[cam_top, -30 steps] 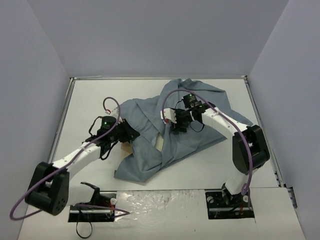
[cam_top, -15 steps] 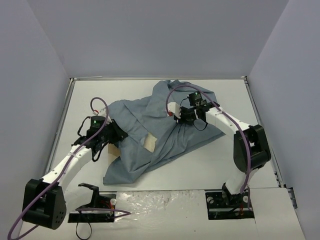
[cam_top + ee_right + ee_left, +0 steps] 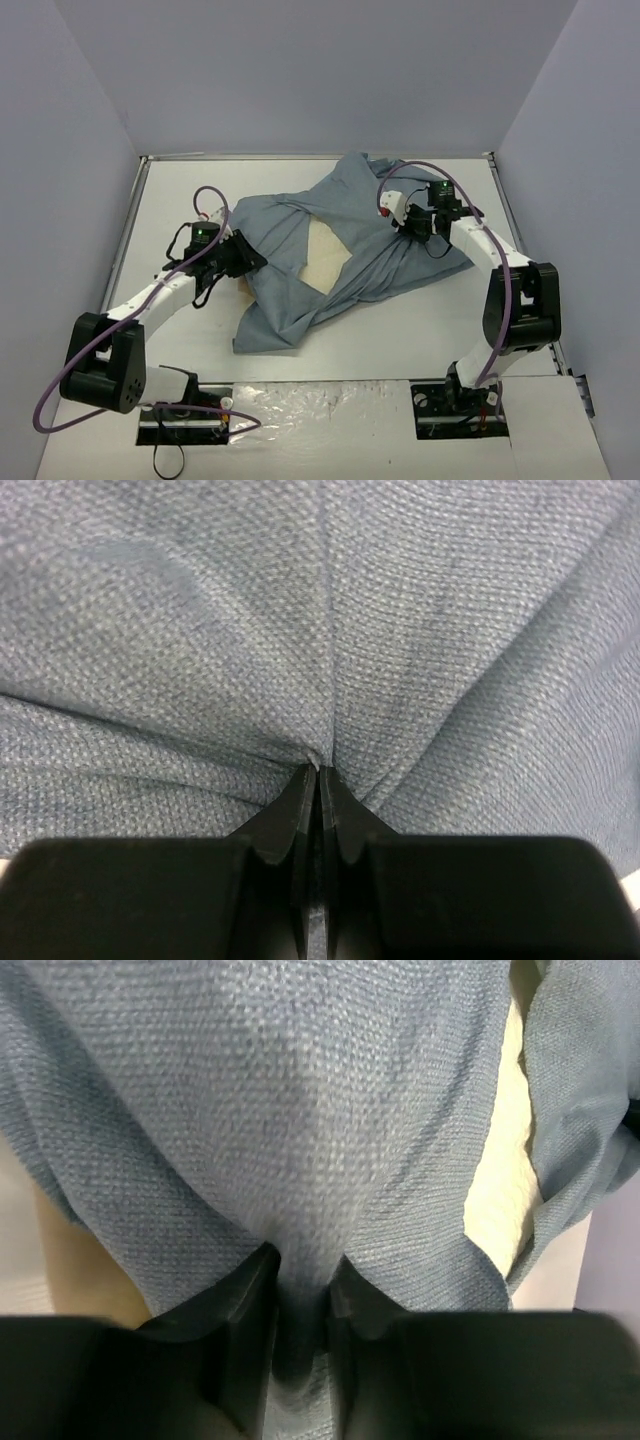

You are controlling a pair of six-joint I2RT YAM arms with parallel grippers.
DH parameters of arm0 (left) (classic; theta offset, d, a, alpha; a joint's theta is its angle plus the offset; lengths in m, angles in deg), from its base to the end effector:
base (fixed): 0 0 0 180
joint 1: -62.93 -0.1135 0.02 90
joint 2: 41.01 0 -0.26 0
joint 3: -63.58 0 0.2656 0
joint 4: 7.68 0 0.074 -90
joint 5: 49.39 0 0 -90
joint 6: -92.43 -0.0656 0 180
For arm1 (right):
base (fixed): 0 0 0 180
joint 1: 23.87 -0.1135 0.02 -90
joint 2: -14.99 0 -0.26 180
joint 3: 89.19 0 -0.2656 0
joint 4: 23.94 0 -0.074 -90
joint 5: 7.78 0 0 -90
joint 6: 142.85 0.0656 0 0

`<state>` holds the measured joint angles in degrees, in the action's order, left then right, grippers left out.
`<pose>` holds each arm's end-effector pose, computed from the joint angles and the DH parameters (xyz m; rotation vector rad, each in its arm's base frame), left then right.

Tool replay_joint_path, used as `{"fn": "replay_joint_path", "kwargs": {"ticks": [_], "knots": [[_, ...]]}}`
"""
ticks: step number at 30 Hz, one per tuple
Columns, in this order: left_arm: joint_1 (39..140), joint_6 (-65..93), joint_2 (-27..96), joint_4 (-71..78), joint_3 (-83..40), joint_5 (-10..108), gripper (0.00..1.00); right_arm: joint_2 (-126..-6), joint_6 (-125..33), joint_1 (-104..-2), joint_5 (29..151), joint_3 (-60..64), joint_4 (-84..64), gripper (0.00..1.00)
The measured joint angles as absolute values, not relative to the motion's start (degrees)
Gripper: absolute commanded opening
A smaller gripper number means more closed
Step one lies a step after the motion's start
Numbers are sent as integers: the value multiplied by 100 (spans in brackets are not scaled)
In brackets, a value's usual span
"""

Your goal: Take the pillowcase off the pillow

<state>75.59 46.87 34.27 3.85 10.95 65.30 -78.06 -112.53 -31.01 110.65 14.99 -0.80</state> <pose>0.2960 -0.0946 0.1876 -0.3698 2.2638 -1.0149 0.3810 0.0792 0.2092 -1.4021 1.6656 0.0487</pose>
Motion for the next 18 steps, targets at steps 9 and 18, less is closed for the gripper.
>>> {"fn": "replay_joint_path", "kwargs": {"ticks": [9, 18], "knots": [[7463, 4587, 3027, 670, 774, 6742, 81, -7598, -11347, -3966, 11027, 1799, -56, 0], [8834, 3275, 2997, 1957, -1711, 6394, 82, -7856, -11133, -4041, 11051, 1799, -150, 0]]}}
